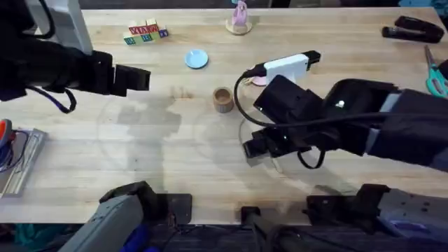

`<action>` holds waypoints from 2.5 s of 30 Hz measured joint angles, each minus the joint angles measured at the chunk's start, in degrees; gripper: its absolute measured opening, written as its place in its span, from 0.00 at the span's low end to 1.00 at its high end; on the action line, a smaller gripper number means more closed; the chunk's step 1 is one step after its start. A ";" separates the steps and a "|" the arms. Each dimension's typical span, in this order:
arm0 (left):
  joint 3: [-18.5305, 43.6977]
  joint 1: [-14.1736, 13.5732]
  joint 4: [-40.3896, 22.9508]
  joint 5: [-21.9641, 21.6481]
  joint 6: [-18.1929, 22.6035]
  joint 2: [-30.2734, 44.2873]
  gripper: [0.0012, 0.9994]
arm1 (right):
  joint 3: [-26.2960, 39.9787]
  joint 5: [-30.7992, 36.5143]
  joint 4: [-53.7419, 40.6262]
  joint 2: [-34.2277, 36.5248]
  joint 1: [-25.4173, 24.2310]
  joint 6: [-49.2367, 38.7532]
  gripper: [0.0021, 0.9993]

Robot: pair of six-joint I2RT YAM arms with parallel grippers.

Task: Pick up a utensil and set it on the pink plate, then put the other utensil in the container.

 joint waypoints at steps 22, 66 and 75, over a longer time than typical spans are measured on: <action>0.00 0.00 -0.02 0.00 -0.01 0.00 0.99 | -4.28 -3.19 2.64 1.70 0.35 2.57 0.95; 0.00 0.00 0.00 0.02 0.00 0.00 0.99 | 5.01 2.53 -1.79 -3.32 -0.19 1.29 0.03; 0.00 0.00 -0.02 0.00 0.00 0.00 0.99 | 9.25 10.30 9.96 -7.07 -4.75 -10.51 0.03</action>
